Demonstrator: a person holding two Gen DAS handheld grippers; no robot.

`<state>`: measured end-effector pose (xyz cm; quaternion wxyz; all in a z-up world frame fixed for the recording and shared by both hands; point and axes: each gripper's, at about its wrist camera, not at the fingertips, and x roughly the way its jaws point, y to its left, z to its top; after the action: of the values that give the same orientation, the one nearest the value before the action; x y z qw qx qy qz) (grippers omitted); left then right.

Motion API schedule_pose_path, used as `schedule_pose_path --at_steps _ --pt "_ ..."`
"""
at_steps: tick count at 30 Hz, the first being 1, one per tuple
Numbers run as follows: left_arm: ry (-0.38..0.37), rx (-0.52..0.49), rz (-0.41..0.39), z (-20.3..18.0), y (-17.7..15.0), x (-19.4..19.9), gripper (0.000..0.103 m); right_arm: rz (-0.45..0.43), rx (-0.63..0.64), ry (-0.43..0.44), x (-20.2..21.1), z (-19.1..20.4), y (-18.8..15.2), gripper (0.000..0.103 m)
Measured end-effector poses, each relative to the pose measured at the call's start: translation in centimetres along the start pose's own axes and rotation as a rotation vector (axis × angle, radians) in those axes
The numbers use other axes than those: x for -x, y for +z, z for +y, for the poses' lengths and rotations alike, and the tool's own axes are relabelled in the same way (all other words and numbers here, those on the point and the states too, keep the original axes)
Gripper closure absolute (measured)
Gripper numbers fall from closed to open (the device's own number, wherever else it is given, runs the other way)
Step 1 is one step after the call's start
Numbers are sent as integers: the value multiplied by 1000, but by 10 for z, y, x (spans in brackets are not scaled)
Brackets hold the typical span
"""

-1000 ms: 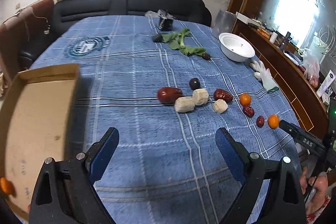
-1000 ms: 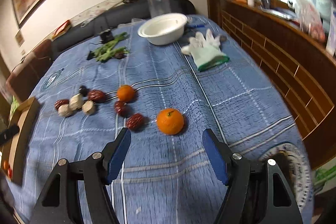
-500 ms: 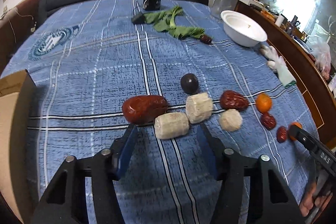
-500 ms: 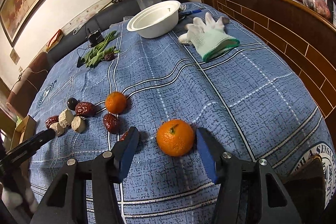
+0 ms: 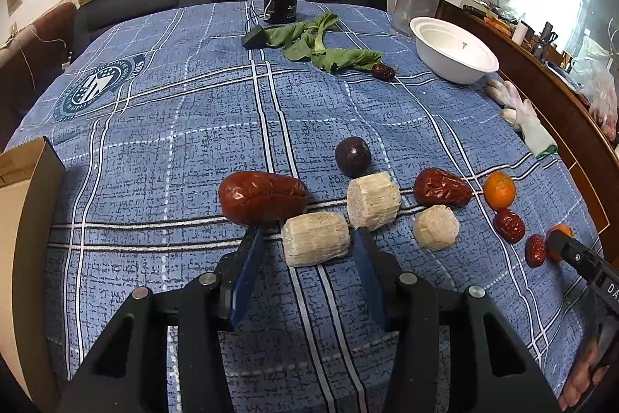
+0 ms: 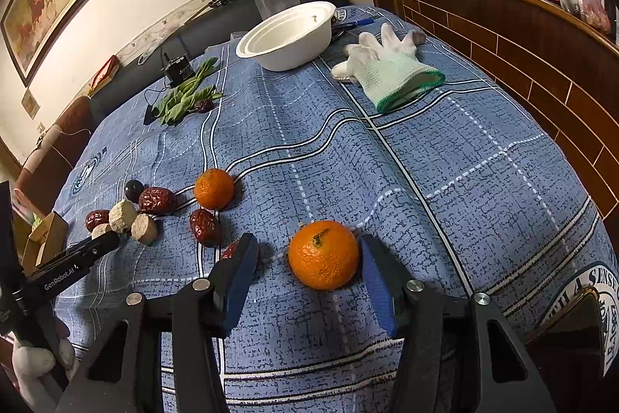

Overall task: Organize fruits
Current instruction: 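Grasp the yam piece with the left tool while the right tool grasps the tangerine, then carry both items into the cardboard tray and open both tools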

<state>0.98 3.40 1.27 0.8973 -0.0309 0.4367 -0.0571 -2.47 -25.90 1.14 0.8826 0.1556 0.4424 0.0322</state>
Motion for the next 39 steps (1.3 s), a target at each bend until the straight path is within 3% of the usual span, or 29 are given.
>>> schedule_pose_path --at_steps 7,8,13,22,26,31,39 --pt "10 0 -6 -1 0 0 58 0 31 -22 -2 6 -1 64" --pt "10 -3 -7 -2 0 0 72 -1 39 -25 -2 8 -1 64" --pt "5 -8 -11 -4 -4 7 72 -5 58 -18 -1 10 -2 66" --pt "-19 31 -125 10 -18 82 72 -66 94 1 11 16 -6 66" --pt "1 64 -162 34 -31 116 72 -73 87 3 19 17 -7 66" --pt "56 174 -203 88 -50 158 71 -62 81 87 46 31 -14 66" --pt "243 342 -240 184 -78 203 71 -70 289 251 87 132 -26 65"
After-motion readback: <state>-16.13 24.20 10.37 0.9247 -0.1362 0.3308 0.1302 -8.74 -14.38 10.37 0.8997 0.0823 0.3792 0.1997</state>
